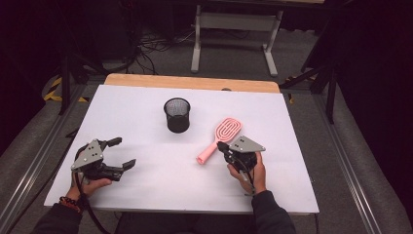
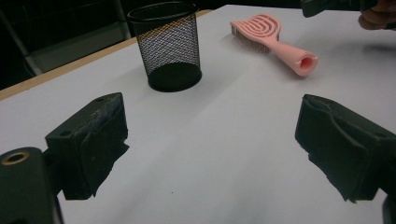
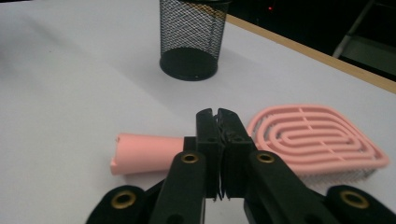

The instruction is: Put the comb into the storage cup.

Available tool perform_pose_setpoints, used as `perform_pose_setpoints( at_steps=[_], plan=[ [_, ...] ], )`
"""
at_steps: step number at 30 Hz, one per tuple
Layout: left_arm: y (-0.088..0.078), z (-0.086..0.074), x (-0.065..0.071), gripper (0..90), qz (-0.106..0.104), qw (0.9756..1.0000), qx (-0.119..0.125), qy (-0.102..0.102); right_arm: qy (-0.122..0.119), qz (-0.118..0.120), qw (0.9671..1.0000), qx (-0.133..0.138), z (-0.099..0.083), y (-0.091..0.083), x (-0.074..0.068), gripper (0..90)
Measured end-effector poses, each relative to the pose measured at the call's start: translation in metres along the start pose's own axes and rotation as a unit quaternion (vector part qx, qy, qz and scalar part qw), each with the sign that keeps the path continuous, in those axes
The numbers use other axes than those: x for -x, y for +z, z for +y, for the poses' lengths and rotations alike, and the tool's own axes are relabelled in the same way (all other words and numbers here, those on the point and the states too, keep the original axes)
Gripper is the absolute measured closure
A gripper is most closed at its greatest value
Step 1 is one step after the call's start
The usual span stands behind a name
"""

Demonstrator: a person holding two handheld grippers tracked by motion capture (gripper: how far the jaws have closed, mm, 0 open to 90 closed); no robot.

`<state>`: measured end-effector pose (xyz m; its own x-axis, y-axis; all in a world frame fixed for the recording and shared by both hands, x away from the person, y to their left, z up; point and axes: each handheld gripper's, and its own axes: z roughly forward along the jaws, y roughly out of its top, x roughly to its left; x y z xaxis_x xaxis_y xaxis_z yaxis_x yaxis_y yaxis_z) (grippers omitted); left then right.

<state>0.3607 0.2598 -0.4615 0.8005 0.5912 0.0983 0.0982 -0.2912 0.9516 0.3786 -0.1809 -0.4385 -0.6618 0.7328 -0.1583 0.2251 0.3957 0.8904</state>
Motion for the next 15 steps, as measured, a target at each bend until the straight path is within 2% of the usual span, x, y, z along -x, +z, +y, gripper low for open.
perform_pose_setpoints(
  at_steps=[1,2,5,8,12,15],
  plan=[
    [0.000,0.000,0.000,9.8,0.000,1.0000,0.000,0.000,0.000,0.000,1.0000,0.000,0.000,0.000,0.000,88.3],
    [-0.001,0.000,0.000,9.8,0.003,1.0000,-0.002,0.005,-0.008,0.011,0.9998,-0.013,0.004,0.009,-0.002,89.2],
    [-0.001,0.001,0.000,9.7,0.003,1.0000,-0.003,0.006,-0.018,0.027,0.9991,-0.026,0.008,0.020,-0.004,89.5],
    [-0.001,0.001,0.000,9.7,0.002,1.0000,-0.003,0.005,-0.022,0.036,0.9982,-0.043,0.011,0.031,-0.006,89.5],
    [0.000,0.001,0.001,10.1,-0.005,1.0000,-0.003,0.006,-0.033,0.048,0.9956,-0.073,0.017,0.045,-0.012,89.5],
    [0.000,0.002,0.004,10.6,-0.006,0.9999,-0.005,0.015,-0.042,0.055,0.9929,-0.097,0.019,0.054,-0.016,89.5]
  ],
)
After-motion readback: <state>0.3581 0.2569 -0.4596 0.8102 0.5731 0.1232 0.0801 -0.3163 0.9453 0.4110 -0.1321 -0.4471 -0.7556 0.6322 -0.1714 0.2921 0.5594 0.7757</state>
